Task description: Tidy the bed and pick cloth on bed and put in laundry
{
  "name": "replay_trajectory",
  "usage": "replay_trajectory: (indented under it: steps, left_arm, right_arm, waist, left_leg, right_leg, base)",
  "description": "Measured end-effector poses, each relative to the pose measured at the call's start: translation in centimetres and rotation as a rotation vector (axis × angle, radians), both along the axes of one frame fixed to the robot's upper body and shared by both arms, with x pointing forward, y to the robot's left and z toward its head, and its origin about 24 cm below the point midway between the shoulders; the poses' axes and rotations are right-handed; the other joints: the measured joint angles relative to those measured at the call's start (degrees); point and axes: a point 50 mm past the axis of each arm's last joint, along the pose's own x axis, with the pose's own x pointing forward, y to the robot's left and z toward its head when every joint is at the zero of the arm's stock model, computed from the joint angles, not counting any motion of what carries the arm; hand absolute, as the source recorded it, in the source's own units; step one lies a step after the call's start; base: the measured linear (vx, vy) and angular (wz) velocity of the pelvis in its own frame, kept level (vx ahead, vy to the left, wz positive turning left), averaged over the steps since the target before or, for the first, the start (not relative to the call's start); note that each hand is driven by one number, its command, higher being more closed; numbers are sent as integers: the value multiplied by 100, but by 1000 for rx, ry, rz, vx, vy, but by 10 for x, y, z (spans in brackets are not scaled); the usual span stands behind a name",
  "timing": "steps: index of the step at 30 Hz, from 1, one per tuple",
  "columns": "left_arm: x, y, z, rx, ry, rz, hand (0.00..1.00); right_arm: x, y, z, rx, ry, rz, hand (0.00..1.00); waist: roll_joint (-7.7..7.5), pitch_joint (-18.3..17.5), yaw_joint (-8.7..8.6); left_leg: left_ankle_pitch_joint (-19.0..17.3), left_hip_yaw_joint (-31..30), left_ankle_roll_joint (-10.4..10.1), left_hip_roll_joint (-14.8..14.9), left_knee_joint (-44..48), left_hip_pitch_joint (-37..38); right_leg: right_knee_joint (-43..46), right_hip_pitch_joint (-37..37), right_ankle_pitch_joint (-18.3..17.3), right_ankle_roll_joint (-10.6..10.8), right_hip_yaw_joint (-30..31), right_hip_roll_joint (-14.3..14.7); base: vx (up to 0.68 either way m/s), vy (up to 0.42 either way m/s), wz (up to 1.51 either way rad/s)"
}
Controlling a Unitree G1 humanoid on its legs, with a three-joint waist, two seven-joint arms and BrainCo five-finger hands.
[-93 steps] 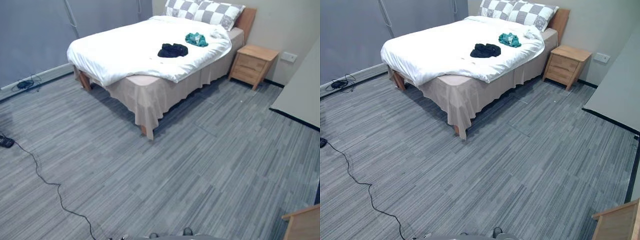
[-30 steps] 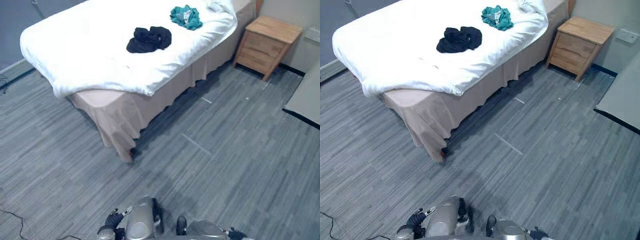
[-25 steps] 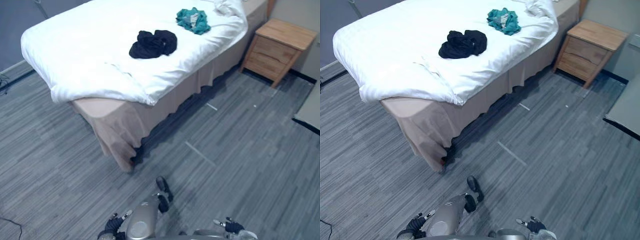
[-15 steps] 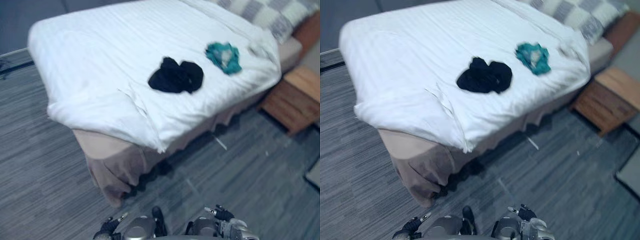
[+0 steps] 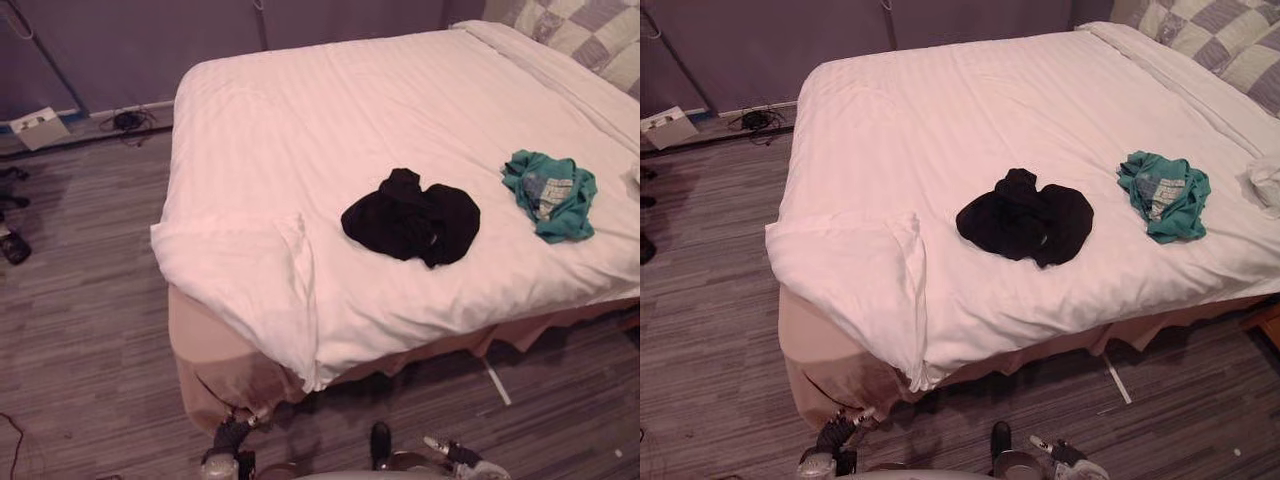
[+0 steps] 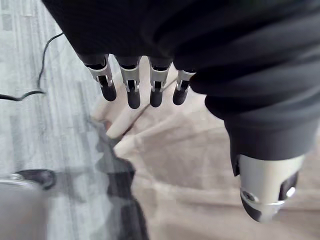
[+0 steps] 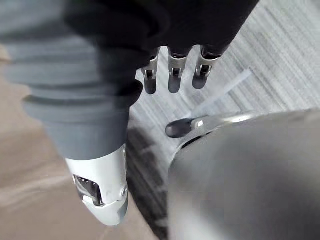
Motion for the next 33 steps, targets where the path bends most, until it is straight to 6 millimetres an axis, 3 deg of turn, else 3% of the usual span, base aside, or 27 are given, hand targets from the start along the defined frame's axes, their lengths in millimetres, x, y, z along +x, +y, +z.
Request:
replay_trajectory:
  steps: [3, 5, 8, 11, 15, 19, 20, 21, 23, 28, 29, 33]
  left_arm:
    - [31, 35, 45, 168, -266, 72, 0]
    - [50, 61, 91, 237, -518, 175, 0]
    - [64, 81, 151, 299, -821, 202, 0]
    - [73, 83, 187, 321, -970, 96, 0]
    - [95, 77, 215, 316, -1039, -33, 0]
    - [130, 72, 247, 380, -1036, -176, 0]
    - [151, 65, 264, 421, -1044, -233, 0]
    - [160, 63, 271, 436, -1048, -255, 0]
    - [189, 55, 289, 505, -994, -317, 0]
    - [227, 30, 286, 620, -793, -446, 0]
    - [230, 27, 284, 681, -748, -488, 100]
    - [239, 30, 285, 888, -593, -597, 100]
  right_arm:
    - [-7, -3, 0, -6, 21, -4, 0]
    - [-16, -6, -1, -15, 43, -12, 0]
    - [-27, -17, 0, -50, 64, -34, 0]
    - [-32, -21, 1, -75, 73, -57, 0]
    - [-28, -21, 2, -81, 55, -60, 0]
    - [-20, -22, 5, -100, -1, -50, 0]
    - [-9, -22, 7, -104, -44, -42, 0]
    - [-3, -21, 8, -104, -67, -38, 0]
    - [25, -19, 15, -107, -167, -29, 0]
    - [75, -7, 33, -100, -342, 50, 0]
    - [81, -5, 37, -98, -369, 61, 0]
    - [87, -2, 41, -92, -397, 55, 0]
  waist:
    - [31, -7, 3]
    - [97, -20, -56]
    - [276, -88, -88]
    - [376, -166, -84]
    - [404, -184, -116]
    - [265, -65, -258]
    - [212, 66, -270]
    - [182, 171, -287]
    - [93, 570, -444]
    - [-23, 1362, -805]
    - [-16, 1461, -840]
    - [-13, 1549, -845]
  left_leg:
    - [58, -2, -94, 11, -89, -78]
    - [106, 15, -184, 37, -193, -103]
    - [171, 154, -235, 93, -248, -140]
    - [265, 157, -264, 93, -372, -92]
    - [292, 185, -239, 99, -394, -76]
    - [293, 375, -237, 71, -318, -275]
    - [293, 411, -236, 34, -168, -581]
    - [296, 428, -231, 20, -113, -692]
    - [304, 463, -219, -10, 138, -1074]
    - [265, 724, -176, 74, 481, -1464]
    - [237, 806, -165, 104, 524, -1496]
    - [226, 926, -153, 128, 549, -1572]
  right_leg:
    - [-121, 12, 26, 8, -116, -12]
    - [-125, 11, 24, 10, -264, -50]
    - [-147, 4, 17, 20, -374, -81]
    - [-145, 4, 25, 8, -401, -81]
    - [-141, 6, 28, 6, -390, -73]
    - [-128, -259, 108, 13, -193, -85]
    - [-125, -520, 197, -10, -120, -113]
    - [-123, -618, 232, 1, -99, -120]
    - [-120, -915, 364, -25, -40, -181]
    - [-24, -1317, 478, -98, 186, -139]
    - [30, -1394, 477, -96, 247, -109]
    - [157, -1582, 463, -90, 371, -82]
  base:
    - [-85, -42, 23]
    - [-47, -10, 35]
    - [-11, 24, 22]
    - [37, 34, 6]
    - [41, 45, -1]
    - [-15, 43, -21]
    - [-75, 20, -22]
    - [-116, 5, -14]
    - [-125, 9, -10]
    - [-72, -7, -24]
    - [-34, 3, -27]
    - [-20, 25, -17]
